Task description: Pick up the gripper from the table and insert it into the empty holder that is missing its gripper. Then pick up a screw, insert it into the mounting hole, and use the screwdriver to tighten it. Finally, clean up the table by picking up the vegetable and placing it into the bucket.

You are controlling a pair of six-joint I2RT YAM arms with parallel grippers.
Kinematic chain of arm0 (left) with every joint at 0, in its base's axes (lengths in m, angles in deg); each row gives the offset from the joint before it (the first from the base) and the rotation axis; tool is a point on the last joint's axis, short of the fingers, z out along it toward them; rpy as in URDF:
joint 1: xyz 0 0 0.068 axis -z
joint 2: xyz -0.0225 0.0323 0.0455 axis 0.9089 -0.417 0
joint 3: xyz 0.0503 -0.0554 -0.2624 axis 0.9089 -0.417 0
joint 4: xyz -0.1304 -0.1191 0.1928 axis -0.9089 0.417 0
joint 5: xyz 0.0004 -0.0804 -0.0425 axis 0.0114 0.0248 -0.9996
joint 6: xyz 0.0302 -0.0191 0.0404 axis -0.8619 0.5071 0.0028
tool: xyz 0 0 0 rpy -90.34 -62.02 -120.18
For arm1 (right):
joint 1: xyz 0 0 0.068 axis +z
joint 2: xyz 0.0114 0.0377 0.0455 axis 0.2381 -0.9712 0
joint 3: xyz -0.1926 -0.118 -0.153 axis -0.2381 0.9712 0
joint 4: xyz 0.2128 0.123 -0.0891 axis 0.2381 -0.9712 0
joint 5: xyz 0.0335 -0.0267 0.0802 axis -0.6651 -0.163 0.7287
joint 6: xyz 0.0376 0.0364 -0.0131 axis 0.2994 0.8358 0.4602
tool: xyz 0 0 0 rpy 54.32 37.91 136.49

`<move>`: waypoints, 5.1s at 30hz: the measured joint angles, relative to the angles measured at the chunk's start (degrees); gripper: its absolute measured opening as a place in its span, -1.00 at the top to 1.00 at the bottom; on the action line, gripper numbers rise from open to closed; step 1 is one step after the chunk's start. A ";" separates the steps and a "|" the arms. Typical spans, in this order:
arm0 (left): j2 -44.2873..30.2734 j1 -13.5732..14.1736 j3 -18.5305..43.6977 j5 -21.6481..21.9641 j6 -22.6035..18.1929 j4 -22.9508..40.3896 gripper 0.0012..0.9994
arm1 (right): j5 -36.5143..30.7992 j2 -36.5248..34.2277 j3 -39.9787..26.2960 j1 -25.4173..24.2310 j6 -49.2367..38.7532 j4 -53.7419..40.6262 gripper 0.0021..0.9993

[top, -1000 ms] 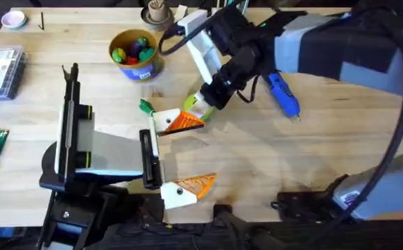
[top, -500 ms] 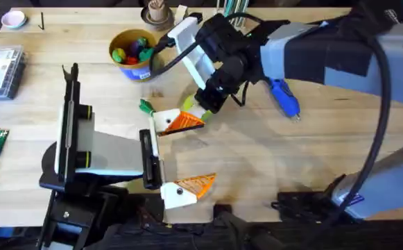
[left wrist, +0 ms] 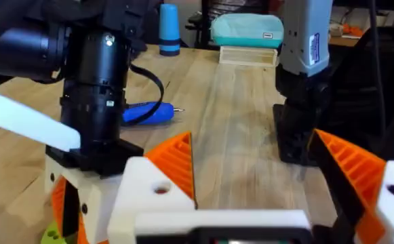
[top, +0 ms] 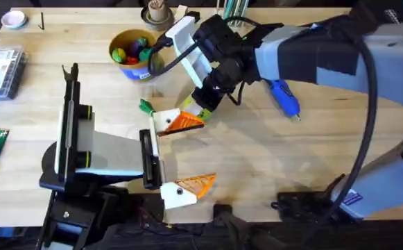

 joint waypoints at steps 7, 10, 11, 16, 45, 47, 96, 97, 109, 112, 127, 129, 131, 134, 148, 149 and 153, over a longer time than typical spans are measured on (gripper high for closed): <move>0.01 0.00 0.00 0.00 0.00 0.00 -0.99 | 0.02 0.00 0.00 0.00 -0.14 -2.01 0.07; 0.01 0.00 0.00 0.00 0.00 0.00 -0.99 | 0.02 0.00 0.00 0.01 -0.16 -2.16 0.07; 0.00 0.00 0.00 0.00 0.00 0.00 -0.99 | 0.02 0.00 0.00 0.02 -0.16 -2.21 0.07; 0.02 0.00 0.00 0.00 0.00 0.00 -0.99 | 0.02 0.00 0.00 0.52 -0.16 -3.46 0.13; 0.01 0.00 0.00 0.00 0.00 0.00 -0.99 | -0.57 0.02 0.00 1.77 -0.13 -4.47 0.70; 0.00 0.00 0.00 0.00 0.00 0.00 -0.99 | -0.59 0.02 0.00 1.77 -0.14 -4.55 0.59; 0.00 0.00 0.00 0.00 0.00 0.00 -0.99 | -2.58 0.70 0.02 1.73 -0.14 -6.48 0.27; 0.01 0.00 0.00 0.00 0.00 0.00 -0.99 | -2.56 0.70 0.02 1.73 -0.14 -6.59 0.26; 0.02 0.00 0.00 0.00 0.00 0.00 -0.99 | -2.56 0.72 0.00 1.73 -0.14 -7.05 0.25; 0.02 0.00 0.00 0.00 0.00 0.00 -0.99 | -2.56 0.70 -0.04 1.73 -0.14 -7.25 0.25; 0.00 0.00 0.00 0.00 0.00 0.00 -0.99 | -2.56 0.72 -1.07 1.73 -0.16 -8.58 0.16; 0.00 0.00 0.00 0.00 0.00 0.00 -0.99 | -2.56 0.70 -1.07 1.73 -0.14 -8.60 0.16; 0.00 0.00 0.00 0.00 0.00 0.00 -0.99 | -2.58 0.70 -1.07 1.73 -0.14 -8.63 0.16; 0.02 0.00 0.00 0.00 0.00 0.00 -0.99 | -2.58 0.72 -1.07 1.73 -0.14 -8.75 0.16; 0.01 0.00 0.00 0.00 0.00 0.00 -0.99 | -2.58 1.18 -1.09 1.49 -0.14 -8.77 0.21; 0.00 0.00 0.00 0.00 0.00 0.00 -0.99 | -2.58 1.54 -1.09 1.32 -0.14 -8.77 0.22; 0.00 0.00 0.00 0.00 0.00 0.00 -0.99 | -2.58 2.74 -1.29 0.42 -0.14 -8.99 0.27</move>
